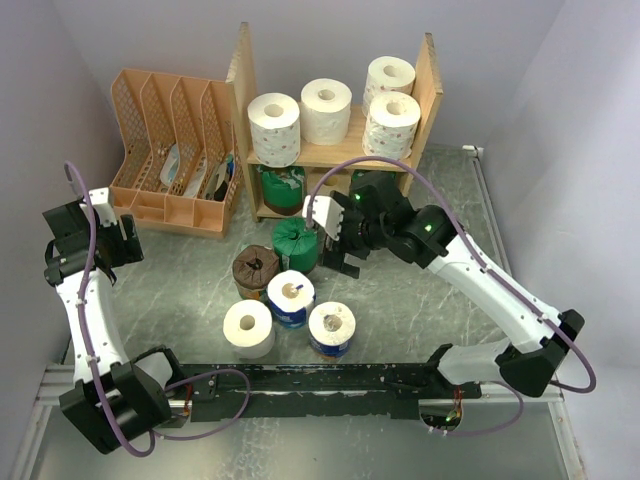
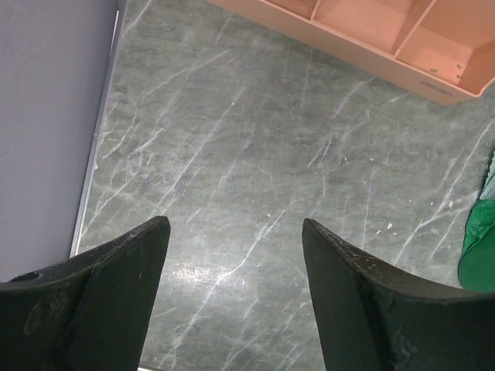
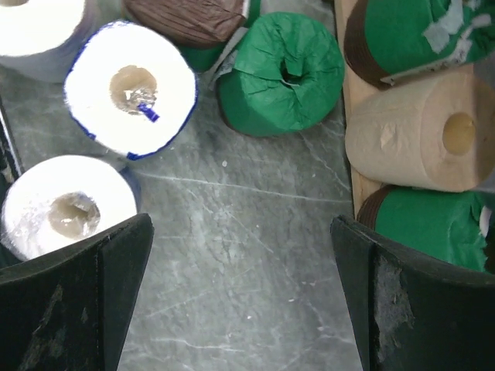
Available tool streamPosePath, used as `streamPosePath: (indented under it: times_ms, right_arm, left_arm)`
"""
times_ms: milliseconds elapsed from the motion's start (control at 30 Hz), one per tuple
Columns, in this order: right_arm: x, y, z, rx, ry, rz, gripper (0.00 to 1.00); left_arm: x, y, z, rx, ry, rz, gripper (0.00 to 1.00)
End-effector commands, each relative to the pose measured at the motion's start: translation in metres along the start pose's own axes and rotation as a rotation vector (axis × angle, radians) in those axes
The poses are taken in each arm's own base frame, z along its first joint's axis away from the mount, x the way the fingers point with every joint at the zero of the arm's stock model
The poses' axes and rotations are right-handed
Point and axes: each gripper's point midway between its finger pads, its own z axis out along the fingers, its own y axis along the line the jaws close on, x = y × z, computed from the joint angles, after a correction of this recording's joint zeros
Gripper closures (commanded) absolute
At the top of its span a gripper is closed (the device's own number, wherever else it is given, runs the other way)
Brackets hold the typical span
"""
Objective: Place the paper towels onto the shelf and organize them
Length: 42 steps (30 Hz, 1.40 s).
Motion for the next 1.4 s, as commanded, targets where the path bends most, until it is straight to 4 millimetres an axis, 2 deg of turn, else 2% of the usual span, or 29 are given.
streamPosePath:
  times_ms: [0, 167, 267, 367, 500, 600, 833, 967, 1233, 1300, 1367]
  right_arm:
    - [-0.015, -0.023, -0.012, 0.106, -0.126, 0.091, 0.00]
    - [-0.032, -0.033, -0.018, 0.164, -0.207, 0.194, 0.00]
    - [-0.037, -0.021, -0.011, 0.092, -0.229, 0.224, 0.00]
    - [-0.032, 0.004, -0.003, -0.037, -0.222, 0.185, 0.00]
    - [-0.024, 0.057, 0.001, -0.307, -0.212, 0.078, 0.00]
    - [-0.023, 0.078, 0.005, -0.406, -0.208, 0.059, 0.00]
    - [-0.017, 0.097, 0.042, -0.320, -0.035, -0.133, 0.00]
    - [-0.033, 0.099, 0.044, -0.338, -0.071, -0.160, 0.00]
    - [-0.060, 0.100, 0.064, -0.301, -0.048, -0.266, 0.00]
    - [-0.062, 0.109, 0.066, -0.341, -0.037, -0.290, 0.02]
    - [-0.063, 0.129, 0.068, -0.411, -0.018, -0.325, 0.03]
  left_arm:
    - [0.001, 0.005, 0.005, -0.025, 0.000, -0.013, 0.19]
    - [0.003, 0.003, 0.009, -0.013, 0.016, -0.012, 0.19]
    - [0.004, 0.003, 0.010, -0.010, 0.024, -0.013, 0.19]
    - [0.004, 0.004, 0.010, -0.012, 0.023, -0.013, 0.19]
    - [0.004, 0.005, 0.009, -0.021, 0.020, -0.014, 0.19]
    - [0.003, 0.005, 0.009, -0.020, 0.017, -0.013, 0.19]
    - [0.004, 0.005, 0.009, -0.018, 0.018, -0.014, 0.19]
    - [0.004, 0.005, 0.009, -0.020, 0.019, -0.015, 0.20]
    - [0.005, 0.003, 0.011, -0.002, 0.026, -0.013, 0.20]
    - [0.004, 0.002, 0.010, -0.002, 0.023, -0.012, 0.20]
    - [0.003, 0.003, 0.009, -0.003, 0.018, -0.011, 0.20]
